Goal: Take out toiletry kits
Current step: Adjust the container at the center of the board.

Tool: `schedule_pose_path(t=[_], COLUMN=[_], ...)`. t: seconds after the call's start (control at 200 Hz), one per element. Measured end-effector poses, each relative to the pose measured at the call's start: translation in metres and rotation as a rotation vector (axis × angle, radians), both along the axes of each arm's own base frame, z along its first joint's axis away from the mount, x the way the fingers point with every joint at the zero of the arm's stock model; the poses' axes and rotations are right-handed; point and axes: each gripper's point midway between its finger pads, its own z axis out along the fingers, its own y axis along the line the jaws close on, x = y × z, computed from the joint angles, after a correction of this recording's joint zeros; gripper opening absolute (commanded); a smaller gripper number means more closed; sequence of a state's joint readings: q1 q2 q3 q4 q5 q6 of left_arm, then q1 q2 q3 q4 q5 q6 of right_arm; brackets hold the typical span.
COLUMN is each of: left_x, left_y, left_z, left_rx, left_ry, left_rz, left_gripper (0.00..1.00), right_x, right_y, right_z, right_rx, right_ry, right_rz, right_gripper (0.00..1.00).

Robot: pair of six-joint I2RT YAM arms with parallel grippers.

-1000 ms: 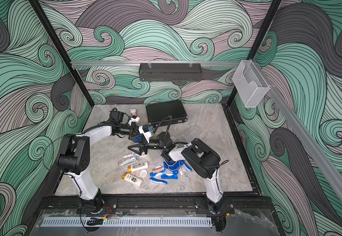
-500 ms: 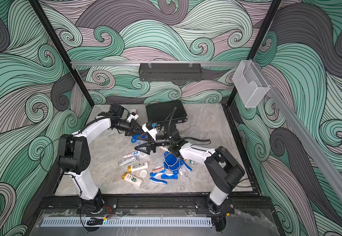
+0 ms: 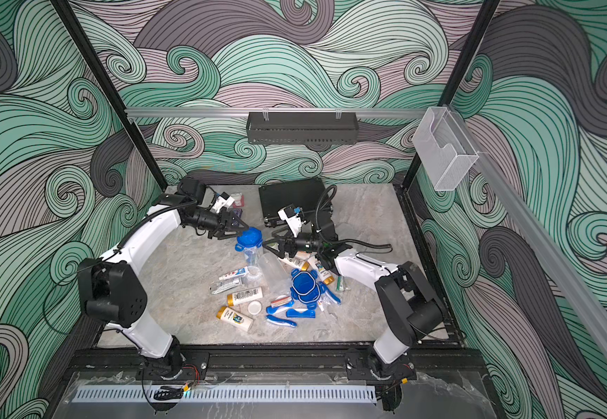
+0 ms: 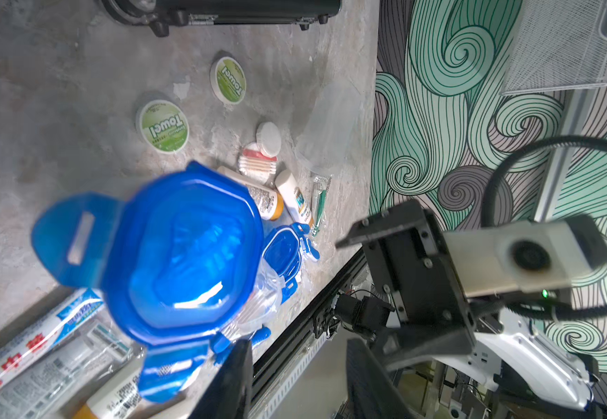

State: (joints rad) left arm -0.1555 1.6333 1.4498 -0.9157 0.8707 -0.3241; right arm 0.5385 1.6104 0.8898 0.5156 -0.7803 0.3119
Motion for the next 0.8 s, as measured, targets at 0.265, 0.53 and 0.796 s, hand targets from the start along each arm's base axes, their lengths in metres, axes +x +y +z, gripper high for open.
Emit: schedule_pose_path(t=[0.265, 0.53, 0.796], left_x=[-0.037, -0.051, -0.044], left_y=[0.02, 0.039, 0.037], left_z=[-0.013, -0.017, -0.029], left_rx=[0.1, 0.166, 0.145], left_ry=[-0.014, -0.042, -0.015], left_rz=[0.047, 0.118, 0.141], left_gripper=[0.45, 0.57, 0.59], right_x=[0.033, 0.042, 0.035], right_y=[-0.024, -0.019, 0.002], right_z=[-0.029, -0.053, -0.051], right_rx=[-0.066, -0.078, 0.006], right_ry=[0.108, 0.202, 0.275], right_rz=[-0.164, -0.187, -0.129], right_gripper=[0.77, 0.76, 0.75])
